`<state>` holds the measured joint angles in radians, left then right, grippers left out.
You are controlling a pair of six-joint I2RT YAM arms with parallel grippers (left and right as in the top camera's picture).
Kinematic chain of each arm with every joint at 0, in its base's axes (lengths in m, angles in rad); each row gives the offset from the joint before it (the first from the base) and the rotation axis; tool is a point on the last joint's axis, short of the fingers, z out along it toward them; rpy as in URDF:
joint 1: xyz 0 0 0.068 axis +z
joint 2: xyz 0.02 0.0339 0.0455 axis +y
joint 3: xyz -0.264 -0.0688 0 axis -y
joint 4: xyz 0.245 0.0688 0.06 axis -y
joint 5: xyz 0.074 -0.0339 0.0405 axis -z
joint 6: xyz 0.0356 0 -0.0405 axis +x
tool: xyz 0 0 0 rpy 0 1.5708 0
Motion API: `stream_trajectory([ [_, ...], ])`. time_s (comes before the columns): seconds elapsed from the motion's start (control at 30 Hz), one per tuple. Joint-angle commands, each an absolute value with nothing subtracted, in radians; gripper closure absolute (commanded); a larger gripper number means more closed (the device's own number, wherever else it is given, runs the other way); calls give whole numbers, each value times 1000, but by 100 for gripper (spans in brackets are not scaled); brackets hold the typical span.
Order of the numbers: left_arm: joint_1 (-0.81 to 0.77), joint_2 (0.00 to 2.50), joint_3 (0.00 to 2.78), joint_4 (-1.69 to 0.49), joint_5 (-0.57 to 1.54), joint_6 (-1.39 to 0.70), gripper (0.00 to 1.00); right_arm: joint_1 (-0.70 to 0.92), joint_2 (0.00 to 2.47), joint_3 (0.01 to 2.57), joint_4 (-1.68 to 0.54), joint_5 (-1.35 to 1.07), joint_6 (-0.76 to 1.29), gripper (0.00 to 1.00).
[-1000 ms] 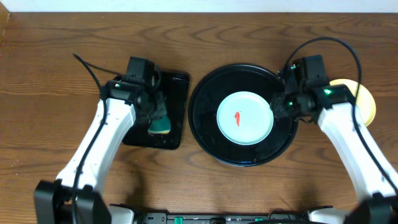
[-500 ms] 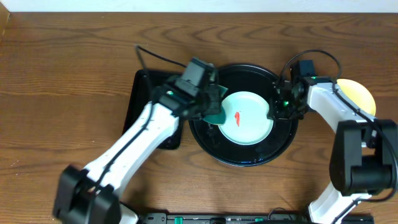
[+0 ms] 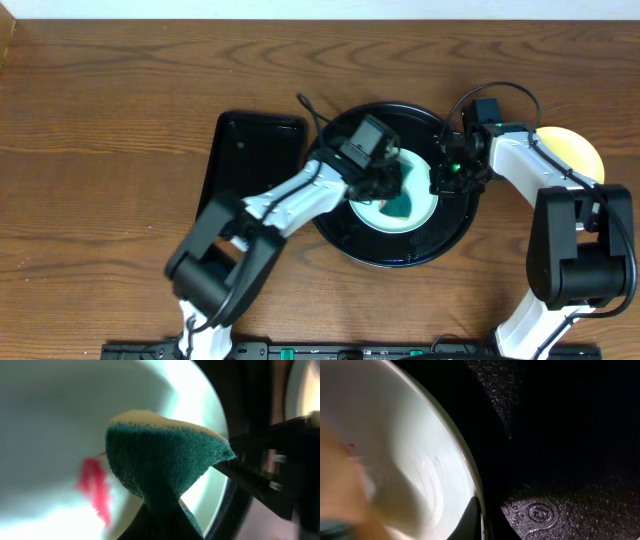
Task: Clean dirty plates on tray and stack at the side
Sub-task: 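Scrub the red-marked plate with the sponge in the left gripper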
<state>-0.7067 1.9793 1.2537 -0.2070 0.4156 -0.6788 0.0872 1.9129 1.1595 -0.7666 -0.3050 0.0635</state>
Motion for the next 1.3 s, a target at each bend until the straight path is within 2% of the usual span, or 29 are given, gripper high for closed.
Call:
stream_trajectory([
  [0.0, -722, 2048, 1270, -189, 403, -697, 93, 126, 1926, 1149, -778, -262, 55, 99],
  [0.13, -706, 2101, 1270, -260, 282, -664, 93, 141, 1926, 1149, -781, -262, 56, 99],
  [0.33, -672, 2080, 1291, -475, -52, -598, 93, 152, 1926, 1149, -782, -257, 55, 99],
  [0.67, -677, 2063, 1330, -673, -353, -524, 93, 152, 1926, 1149, -801, -210, 59, 99],
  [0.77, -678, 2063, 1330, -638, -255, -536, 93, 152, 1926, 1149, -800, -210, 59, 99],
  [0.93, -682, 2067, 1330, -460, 218, -563, 92, 152, 1926, 1149, -799, -210, 59, 99],
  [1.0, -691, 2070, 1330, -382, 336, -616, 93, 152, 1926, 1149, -800, -210, 59, 99],
  [1.27, -754, 2080, 1330, -225, 397, -752, 92, 152, 1926, 1149, -799, -210, 67, 99],
])
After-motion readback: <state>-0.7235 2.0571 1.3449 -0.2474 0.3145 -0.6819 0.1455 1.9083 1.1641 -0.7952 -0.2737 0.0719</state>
